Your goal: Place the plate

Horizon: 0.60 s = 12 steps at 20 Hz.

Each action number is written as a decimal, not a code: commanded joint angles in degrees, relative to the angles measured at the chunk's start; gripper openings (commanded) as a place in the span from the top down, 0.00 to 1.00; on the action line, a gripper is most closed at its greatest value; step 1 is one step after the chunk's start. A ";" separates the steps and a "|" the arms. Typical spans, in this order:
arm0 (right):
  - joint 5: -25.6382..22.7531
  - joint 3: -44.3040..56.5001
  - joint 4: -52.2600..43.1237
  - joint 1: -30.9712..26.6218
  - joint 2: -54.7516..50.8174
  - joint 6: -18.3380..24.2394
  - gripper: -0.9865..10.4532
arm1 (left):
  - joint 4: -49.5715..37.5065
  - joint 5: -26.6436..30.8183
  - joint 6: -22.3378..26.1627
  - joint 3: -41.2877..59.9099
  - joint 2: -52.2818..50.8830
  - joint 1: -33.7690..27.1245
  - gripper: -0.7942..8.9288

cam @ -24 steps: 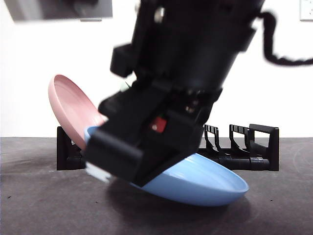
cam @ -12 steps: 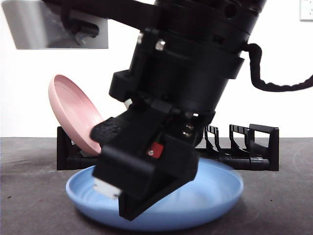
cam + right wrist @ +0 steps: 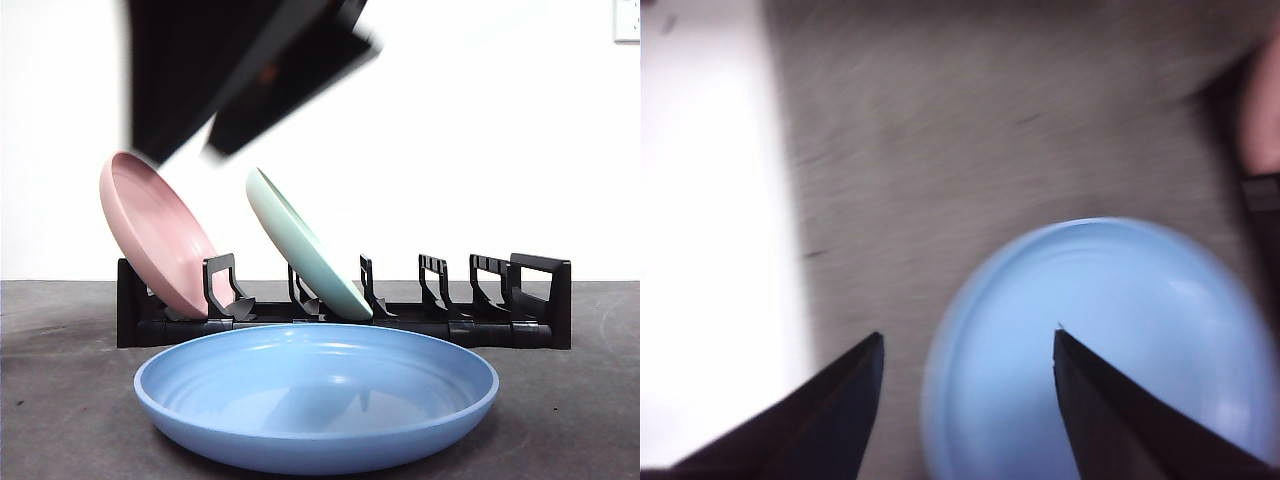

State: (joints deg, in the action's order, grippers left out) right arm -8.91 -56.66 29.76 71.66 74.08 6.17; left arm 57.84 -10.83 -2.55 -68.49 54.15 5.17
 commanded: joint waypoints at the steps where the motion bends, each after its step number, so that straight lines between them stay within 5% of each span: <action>1: -3.02 -0.76 0.83 -4.68 -4.92 1.81 0.68 | -1.27 -0.24 -2.03 -1.53 0.37 0.33 0.53; 8: -3.15 -0.87 14.43 -30.34 -18.62 -1.99 0.68 | -5.14 -0.11 -4.59 -1.55 2.21 3.58 0.54; 12: -3.13 -0.87 23.61 -34.84 -23.89 -2.62 0.68 | -8.28 2.78 -6.14 -4.42 10.54 6.10 0.58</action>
State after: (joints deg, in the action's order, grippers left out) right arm -12.16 -56.66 53.74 36.42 49.78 4.49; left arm 50.30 -8.21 -7.94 -71.70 63.72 11.03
